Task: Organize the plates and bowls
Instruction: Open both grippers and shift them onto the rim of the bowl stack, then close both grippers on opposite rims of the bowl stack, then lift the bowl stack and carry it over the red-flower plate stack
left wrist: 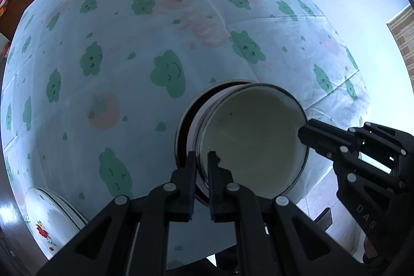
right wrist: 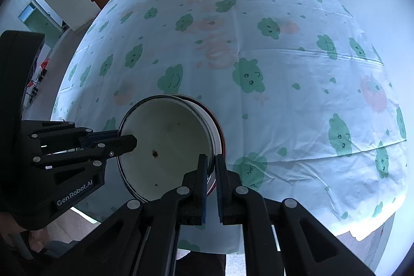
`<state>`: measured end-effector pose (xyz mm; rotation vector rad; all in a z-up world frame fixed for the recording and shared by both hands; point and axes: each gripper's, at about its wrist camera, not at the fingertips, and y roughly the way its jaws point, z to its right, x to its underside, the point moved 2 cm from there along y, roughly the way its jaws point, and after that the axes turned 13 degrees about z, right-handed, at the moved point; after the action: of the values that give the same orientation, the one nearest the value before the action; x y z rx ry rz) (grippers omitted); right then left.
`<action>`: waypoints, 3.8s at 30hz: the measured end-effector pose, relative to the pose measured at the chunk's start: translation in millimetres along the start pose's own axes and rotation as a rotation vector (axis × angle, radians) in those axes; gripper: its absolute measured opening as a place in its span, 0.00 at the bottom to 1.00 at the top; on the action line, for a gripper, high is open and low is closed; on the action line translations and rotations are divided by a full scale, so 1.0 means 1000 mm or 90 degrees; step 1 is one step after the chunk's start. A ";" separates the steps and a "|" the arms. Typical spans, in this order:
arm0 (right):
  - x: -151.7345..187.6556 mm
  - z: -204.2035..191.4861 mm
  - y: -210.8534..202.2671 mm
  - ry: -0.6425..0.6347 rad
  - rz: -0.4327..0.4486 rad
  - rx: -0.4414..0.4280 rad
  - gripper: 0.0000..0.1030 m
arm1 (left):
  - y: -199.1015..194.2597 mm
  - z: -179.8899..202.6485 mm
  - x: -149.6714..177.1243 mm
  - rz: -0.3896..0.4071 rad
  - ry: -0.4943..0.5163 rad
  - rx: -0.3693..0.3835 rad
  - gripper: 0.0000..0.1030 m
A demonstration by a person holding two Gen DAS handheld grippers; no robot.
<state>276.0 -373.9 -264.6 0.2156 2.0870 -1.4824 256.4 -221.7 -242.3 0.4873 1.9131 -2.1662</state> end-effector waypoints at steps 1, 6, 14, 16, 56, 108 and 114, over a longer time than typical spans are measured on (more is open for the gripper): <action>0.000 0.000 0.000 0.000 0.002 -0.001 0.07 | 0.000 0.000 0.000 0.000 0.000 -0.002 0.04; -0.003 0.000 -0.002 0.003 0.012 -0.012 0.07 | 0.000 0.000 -0.001 0.003 -0.001 -0.007 0.05; -0.005 0.000 -0.003 -0.005 0.020 0.001 0.08 | -0.003 0.001 -0.004 0.011 0.007 -0.015 0.16; -0.007 0.000 -0.004 -0.010 0.025 0.006 0.10 | -0.007 0.002 -0.005 0.025 0.010 -0.020 0.44; 0.015 0.010 0.022 0.056 -0.029 -0.041 0.27 | 0.026 -0.012 0.019 -0.023 -0.053 0.022 0.49; -0.024 -0.185 0.026 -0.180 -0.047 -0.186 0.20 | -0.095 -0.160 0.088 0.063 -0.233 -0.124 0.36; -0.019 -0.212 0.029 -0.207 -0.053 -0.199 0.20 | -0.101 -0.181 0.108 0.058 -0.265 -0.127 0.36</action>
<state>229.8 -166.8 -229.9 -0.2207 2.0399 -1.1264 138.5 -22.6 -209.0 0.0746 1.8037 -1.8174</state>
